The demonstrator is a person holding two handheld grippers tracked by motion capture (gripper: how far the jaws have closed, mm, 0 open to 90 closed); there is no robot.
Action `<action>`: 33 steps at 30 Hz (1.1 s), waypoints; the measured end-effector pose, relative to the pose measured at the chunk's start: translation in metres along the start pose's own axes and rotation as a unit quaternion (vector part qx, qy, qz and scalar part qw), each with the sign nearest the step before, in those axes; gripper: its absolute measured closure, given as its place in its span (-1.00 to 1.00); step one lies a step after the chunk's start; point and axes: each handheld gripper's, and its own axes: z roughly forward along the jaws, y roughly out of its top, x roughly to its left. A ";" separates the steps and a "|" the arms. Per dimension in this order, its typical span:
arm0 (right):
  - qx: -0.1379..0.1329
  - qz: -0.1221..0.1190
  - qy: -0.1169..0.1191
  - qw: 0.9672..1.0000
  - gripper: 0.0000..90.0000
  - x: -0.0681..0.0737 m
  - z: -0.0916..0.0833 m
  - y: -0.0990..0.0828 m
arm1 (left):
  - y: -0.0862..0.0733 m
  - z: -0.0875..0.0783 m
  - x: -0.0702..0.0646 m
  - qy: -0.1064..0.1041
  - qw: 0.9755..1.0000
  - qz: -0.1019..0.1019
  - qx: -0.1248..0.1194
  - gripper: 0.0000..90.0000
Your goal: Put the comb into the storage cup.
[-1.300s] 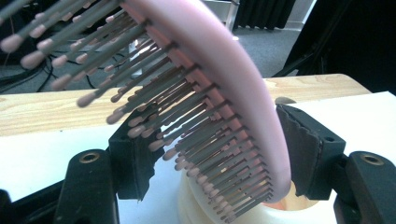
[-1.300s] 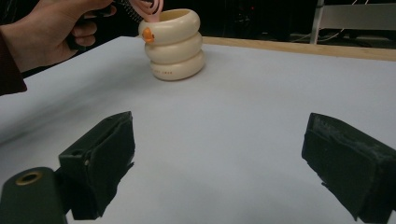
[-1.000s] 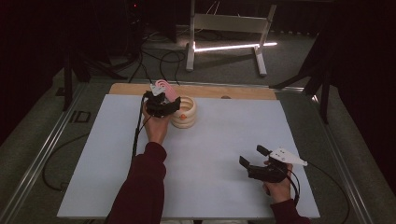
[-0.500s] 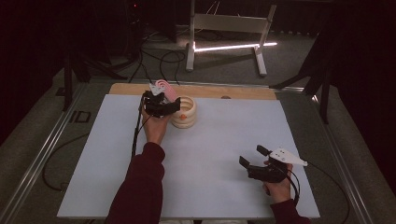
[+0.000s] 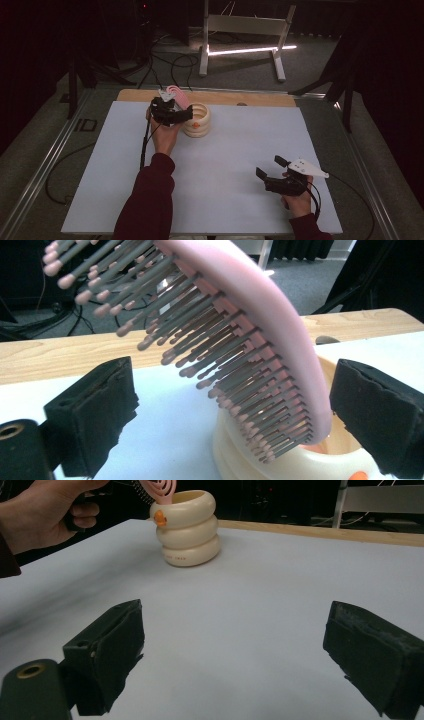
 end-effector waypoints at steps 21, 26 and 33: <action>0.001 -0.001 -0.001 1.000 -0.79 0.000 0.000 0.000 | 0.000 -0.014 0.004 -0.026 0.999 0.031 0.004 -0.99; 0.002 0.000 0.001 1.000 -0.79 0.001 0.000 0.000 | -0.002 -0.020 0.009 -0.029 0.999 0.026 0.000 -0.99; 0.003 -0.002 0.000 1.000 -0.79 0.001 0.001 -0.001 | -0.008 -0.030 0.015 -0.031 0.999 0.041 -0.003 -0.99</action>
